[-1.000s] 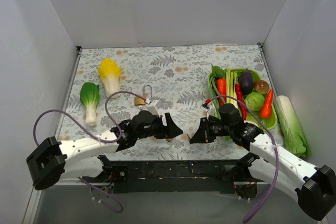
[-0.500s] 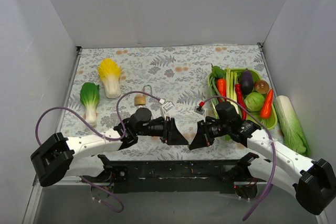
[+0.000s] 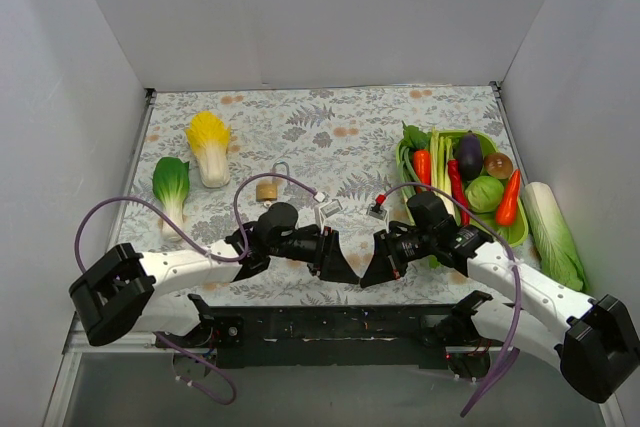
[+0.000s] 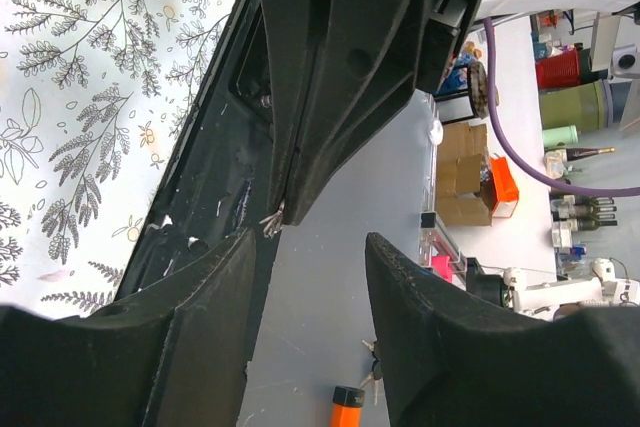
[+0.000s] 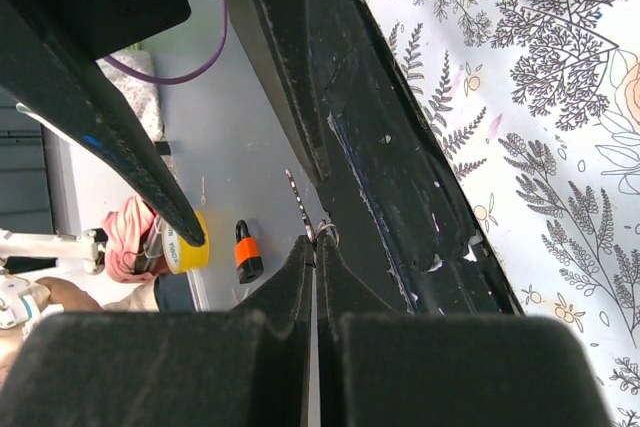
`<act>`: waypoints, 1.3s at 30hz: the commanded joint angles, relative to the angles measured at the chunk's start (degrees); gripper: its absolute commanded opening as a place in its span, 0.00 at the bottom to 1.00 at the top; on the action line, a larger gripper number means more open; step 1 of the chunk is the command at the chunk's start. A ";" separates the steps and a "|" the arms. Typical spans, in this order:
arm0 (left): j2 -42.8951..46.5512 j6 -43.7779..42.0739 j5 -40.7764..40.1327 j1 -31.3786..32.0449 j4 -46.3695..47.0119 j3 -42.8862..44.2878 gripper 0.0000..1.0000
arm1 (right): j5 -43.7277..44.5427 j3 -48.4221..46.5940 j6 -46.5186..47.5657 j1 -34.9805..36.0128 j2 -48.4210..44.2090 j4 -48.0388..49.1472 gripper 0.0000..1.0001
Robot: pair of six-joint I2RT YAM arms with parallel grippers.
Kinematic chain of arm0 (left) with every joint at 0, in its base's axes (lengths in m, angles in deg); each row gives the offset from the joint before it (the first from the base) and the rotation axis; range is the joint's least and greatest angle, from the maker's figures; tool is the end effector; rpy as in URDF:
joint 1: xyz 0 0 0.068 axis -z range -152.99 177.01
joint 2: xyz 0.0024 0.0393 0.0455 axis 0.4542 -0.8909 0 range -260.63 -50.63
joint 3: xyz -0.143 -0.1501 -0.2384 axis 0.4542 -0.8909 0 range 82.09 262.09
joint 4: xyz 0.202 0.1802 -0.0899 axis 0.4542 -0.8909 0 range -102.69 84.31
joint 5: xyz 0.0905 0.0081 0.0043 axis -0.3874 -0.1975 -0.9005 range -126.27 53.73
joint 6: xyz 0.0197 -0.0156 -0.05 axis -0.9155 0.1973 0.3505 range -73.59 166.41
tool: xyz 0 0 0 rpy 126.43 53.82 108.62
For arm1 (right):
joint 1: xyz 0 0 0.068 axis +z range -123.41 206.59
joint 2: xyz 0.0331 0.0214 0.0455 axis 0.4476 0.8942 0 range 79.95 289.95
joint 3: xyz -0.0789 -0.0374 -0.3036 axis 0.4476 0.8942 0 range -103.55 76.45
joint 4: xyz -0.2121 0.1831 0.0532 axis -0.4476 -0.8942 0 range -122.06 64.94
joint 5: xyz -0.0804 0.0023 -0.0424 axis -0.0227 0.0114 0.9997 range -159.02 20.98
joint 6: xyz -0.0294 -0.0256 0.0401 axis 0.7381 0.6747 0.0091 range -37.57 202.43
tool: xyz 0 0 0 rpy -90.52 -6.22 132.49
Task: Unlock with the key
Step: Adjust the key.
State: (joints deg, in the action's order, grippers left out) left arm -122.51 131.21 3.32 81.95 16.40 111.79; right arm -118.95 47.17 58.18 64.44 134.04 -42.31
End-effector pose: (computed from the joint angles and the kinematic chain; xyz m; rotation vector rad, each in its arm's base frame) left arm 0.1305 -0.2287 0.2339 0.0335 -2.3852 1.8050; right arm 0.1264 0.1357 0.2381 -0.7857 2.3488 1.5235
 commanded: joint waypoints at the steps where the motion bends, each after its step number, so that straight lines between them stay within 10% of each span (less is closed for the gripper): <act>1: -1.25 -2.35 1.71 -0.09 -0.55 2.74 0.46 | -2.01 -2.98 1.40 -0.05 0.41 -0.41 0.01; 22: -1.69 -2.35 1.38 -0.09 3.06 1.86 0.00 | -3.07 -3.42 4.04 0.21 1.82 -2.35 0.02; 30: 8.50 4.40 -15.58 -0.09 1.20 -3.14 0.00 | 6.50 2.80 -7.02 0.12 -7.05 10.80 0.70; 39: 14.13 21.80 -28.25 -0.18 -3.80 -3.50 0.00 | 24.43 18.55 -22.60 0.39 -26.91 36.77 0.85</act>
State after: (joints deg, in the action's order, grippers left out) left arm -110.75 143.19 -16.64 81.97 15.85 108.73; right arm -105.79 62.97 41.32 64.50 113.21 -19.25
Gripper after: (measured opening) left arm 0.012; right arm 0.845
